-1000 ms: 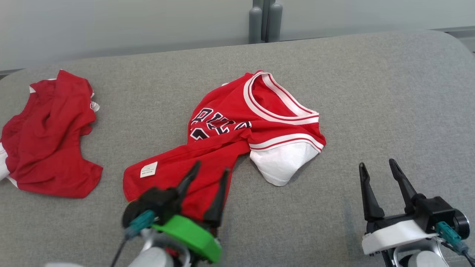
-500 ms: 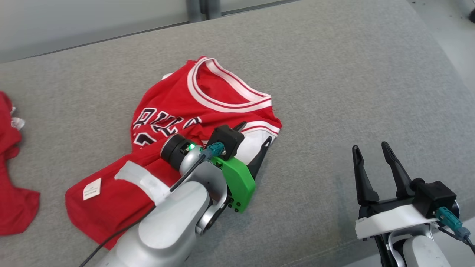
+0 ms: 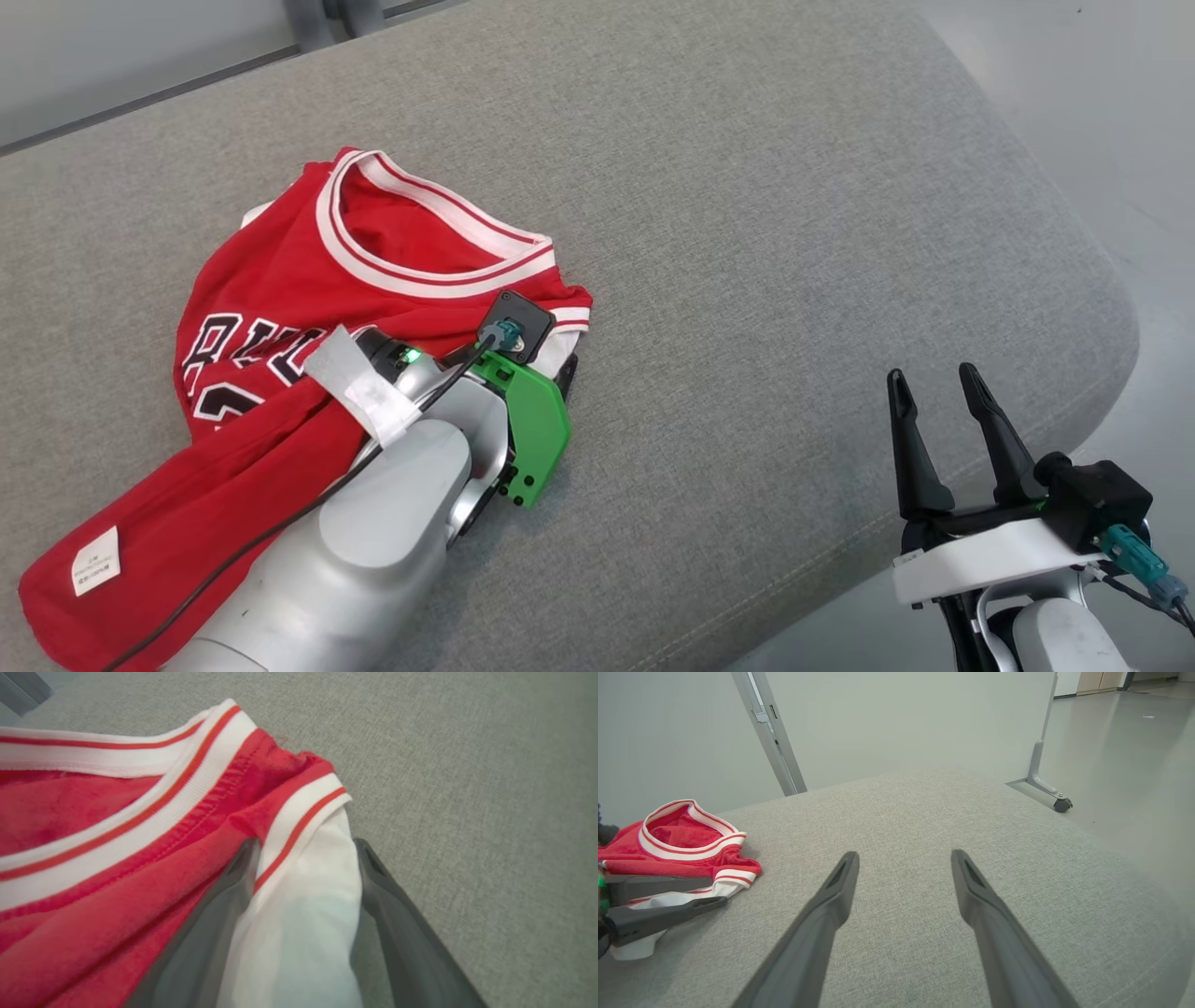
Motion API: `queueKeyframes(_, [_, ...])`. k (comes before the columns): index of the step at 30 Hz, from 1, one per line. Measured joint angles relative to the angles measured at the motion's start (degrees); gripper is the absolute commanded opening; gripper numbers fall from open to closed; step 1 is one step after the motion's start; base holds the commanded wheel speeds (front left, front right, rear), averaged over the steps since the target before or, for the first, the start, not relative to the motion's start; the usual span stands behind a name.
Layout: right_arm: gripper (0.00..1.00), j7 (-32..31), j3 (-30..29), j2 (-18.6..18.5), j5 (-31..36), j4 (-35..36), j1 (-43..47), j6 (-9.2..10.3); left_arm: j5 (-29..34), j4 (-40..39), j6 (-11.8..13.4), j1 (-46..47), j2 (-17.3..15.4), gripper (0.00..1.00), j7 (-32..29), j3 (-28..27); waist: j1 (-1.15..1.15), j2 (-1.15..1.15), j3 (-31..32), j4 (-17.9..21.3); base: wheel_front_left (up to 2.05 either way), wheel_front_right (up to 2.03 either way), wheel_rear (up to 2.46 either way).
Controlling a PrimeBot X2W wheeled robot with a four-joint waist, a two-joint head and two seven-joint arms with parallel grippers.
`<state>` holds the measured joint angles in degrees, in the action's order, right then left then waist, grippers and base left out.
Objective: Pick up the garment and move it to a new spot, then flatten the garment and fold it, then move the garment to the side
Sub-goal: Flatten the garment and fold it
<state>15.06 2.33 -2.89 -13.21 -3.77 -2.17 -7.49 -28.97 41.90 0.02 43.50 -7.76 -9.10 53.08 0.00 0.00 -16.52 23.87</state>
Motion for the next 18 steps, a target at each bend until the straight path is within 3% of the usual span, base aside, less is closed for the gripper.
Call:
queueKeyframes(1, [1.00, 0.00, -0.08, 0.00, -0.02, 0.02, 0.08, 0.00, -0.01, 0.60, 0.00, 0.25, 0.00, 0.70, -0.26, 0.01, 0.00, 0.00, -0.09, 0.32, 0.00, 0.00, 0.00])
queueKeyframes(3, [1.00, 0.00, -0.24, 0.00, -0.09, 0.03, 0.12, 0.00, -0.08, 1.57, -0.03, 0.96, 0.04, 0.00, -0.41, 0.02, 0.00, 0.00, -0.31, 0.63, 0.00, 0.00, 0.00])
queueKeyframes(10, [1.00, 0.00, -1.10, 0.01, 0.12, 0.27, 0.11, 0.00, -5.17, 1.20, -2.14, 1.55, 1.75, 0.00, -0.13, -3.23, 0.00, 0.00, -0.42, -0.56, 0.00, 0.00, 0.00])
queueKeyframes(14, [1.00, 0.00, -1.37, 0.00, 0.48, 0.24, 0.13, 0.00, -20.40, -5.59, -5.37, 0.31, 4.41, 0.00, -3.18, -11.10, 0.00, 0.00, -0.38, -1.71, 0.00, 0.00, 0.00])
queueKeyframes(17, [1.00, 0.00, -1.04, 0.02, 0.94, 0.11, 0.11, 0.00, -35.68, -11.28, -5.78, -2.35, 4.86, 0.00, -8.72, -16.63, 0.00, 0.00, -0.27, -2.50, 0.00, 0.00, 0.00])
queueKeyframes(18, [1.00, 0.00, -0.98, 0.02, 1.07, 0.08, 0.10, 0.00, -38.27, -12.45, -4.74, -2.50, 4.78, 0.00, -9.50, -17.31, 0.00, 0.00, -0.24, -2.70, 0.00, 0.00, 0.00])
